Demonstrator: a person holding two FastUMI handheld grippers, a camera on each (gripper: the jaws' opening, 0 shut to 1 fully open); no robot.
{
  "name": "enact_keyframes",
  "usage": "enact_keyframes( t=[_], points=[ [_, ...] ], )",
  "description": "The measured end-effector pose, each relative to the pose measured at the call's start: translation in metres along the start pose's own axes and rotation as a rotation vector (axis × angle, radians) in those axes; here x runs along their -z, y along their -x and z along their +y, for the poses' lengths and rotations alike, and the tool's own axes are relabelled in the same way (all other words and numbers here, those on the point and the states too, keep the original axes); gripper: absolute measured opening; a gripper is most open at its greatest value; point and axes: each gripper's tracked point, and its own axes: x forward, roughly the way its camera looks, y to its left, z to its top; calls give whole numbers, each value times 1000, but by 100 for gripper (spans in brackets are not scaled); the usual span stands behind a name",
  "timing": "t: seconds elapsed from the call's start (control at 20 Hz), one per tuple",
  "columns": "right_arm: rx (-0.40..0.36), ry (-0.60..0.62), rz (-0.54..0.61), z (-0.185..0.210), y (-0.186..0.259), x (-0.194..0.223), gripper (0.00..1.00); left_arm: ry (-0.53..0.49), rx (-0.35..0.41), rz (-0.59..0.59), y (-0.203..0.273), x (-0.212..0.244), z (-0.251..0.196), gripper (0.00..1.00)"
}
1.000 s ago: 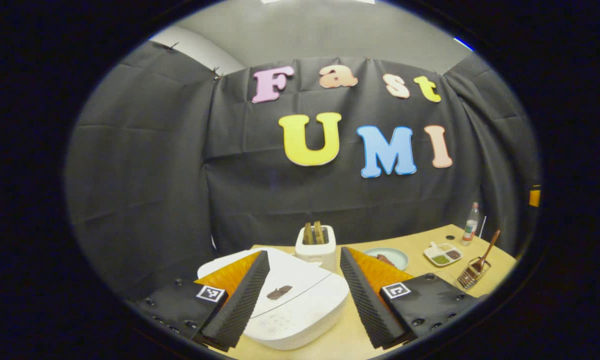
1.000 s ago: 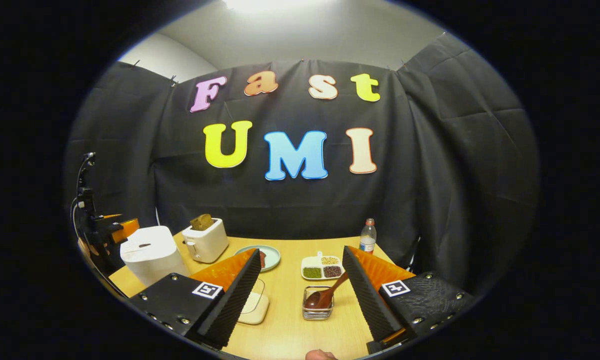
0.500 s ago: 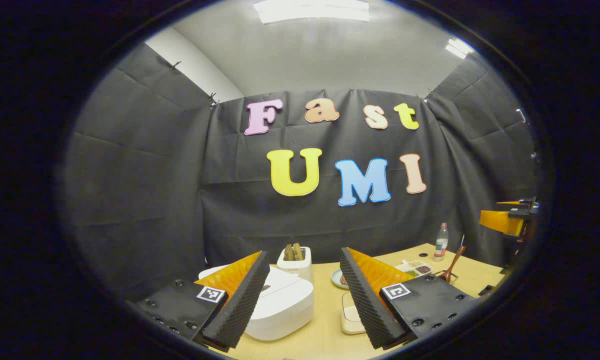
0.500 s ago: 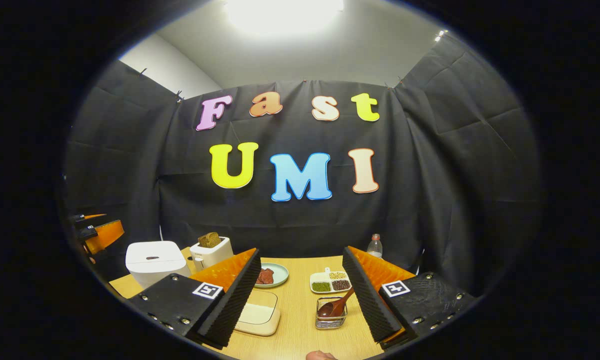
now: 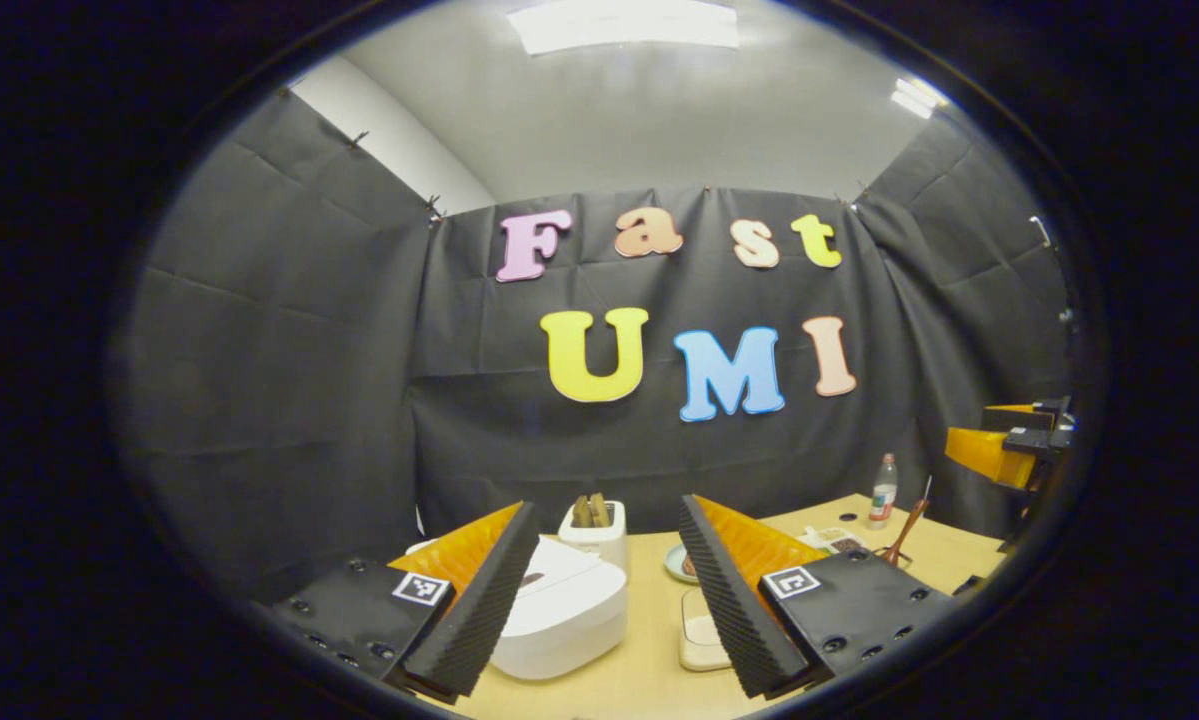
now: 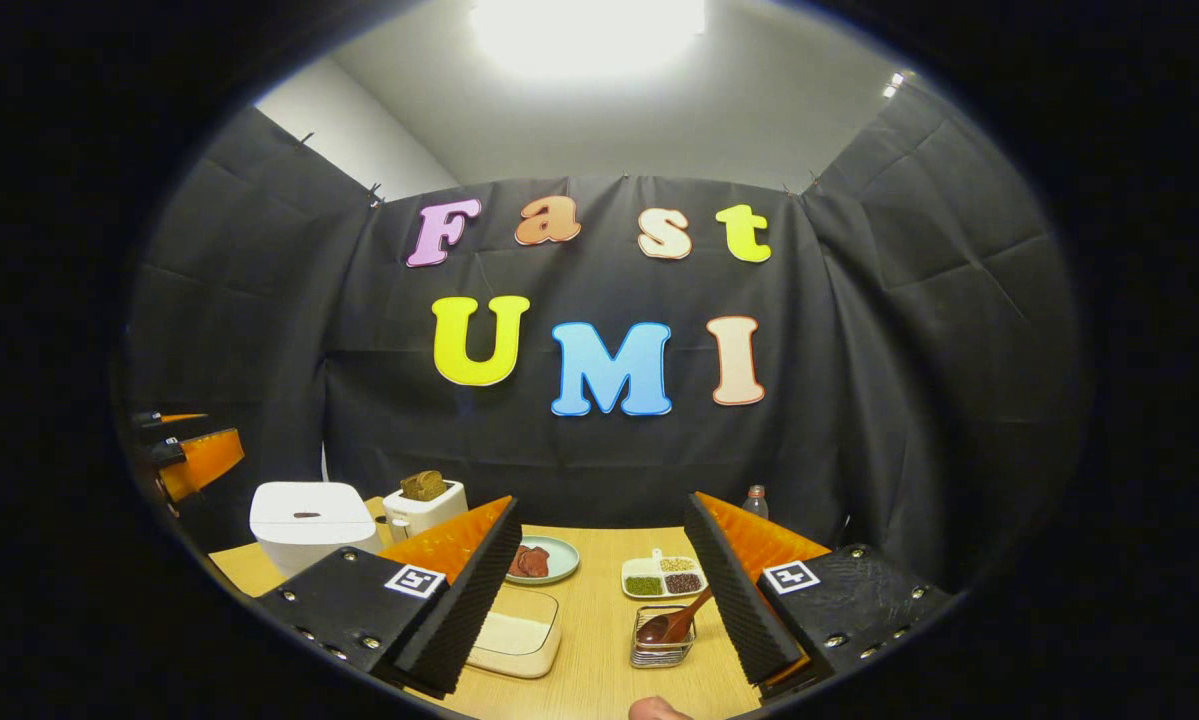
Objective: Close the left gripper, press the button to open the rice cooker; take a wooden spoon from the chopstick holder with the right hand, scoop a spoonful of rice and pour it into the rice cooker, then put the wooden spoon back into the chopstick holder.
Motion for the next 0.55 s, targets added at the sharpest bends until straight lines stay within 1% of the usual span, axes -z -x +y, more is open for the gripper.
enact_keyframes(
  t=[0.05,0.1,0.2,0.25,0.3,0.35,0.45,0.5,0.55],
  points=[
    [-2,2,-4,1,-1,-2,100,5,-2,-1,0,-1,0,100],
    [-3,4,-7,1,0,-3,100,7,-4,-1,-1,-1,1,98],
    [-7,6,-15,2,-1,-5,100,8,-9,1,-3,0,2,98],
    [-11,9,-12,3,-2,-5,100,9,-10,3,-3,1,3,100],
    [-14,13,-7,4,-2,-4,100,8,-12,16,-4,4,2,100],
    [-15,15,-9,4,-2,-4,100,7,-16,20,-3,5,4,98],
    [-10,21,-22,3,-1,-8,100,11,-11,13,-2,1,4,100],
    [-10,24,-27,4,-1,-10,100,10,-10,5,-3,-1,4,98],
    [-10,27,-28,5,-2,-8,100,5,-14,-1,-3,-3,6,98]
  ],
)
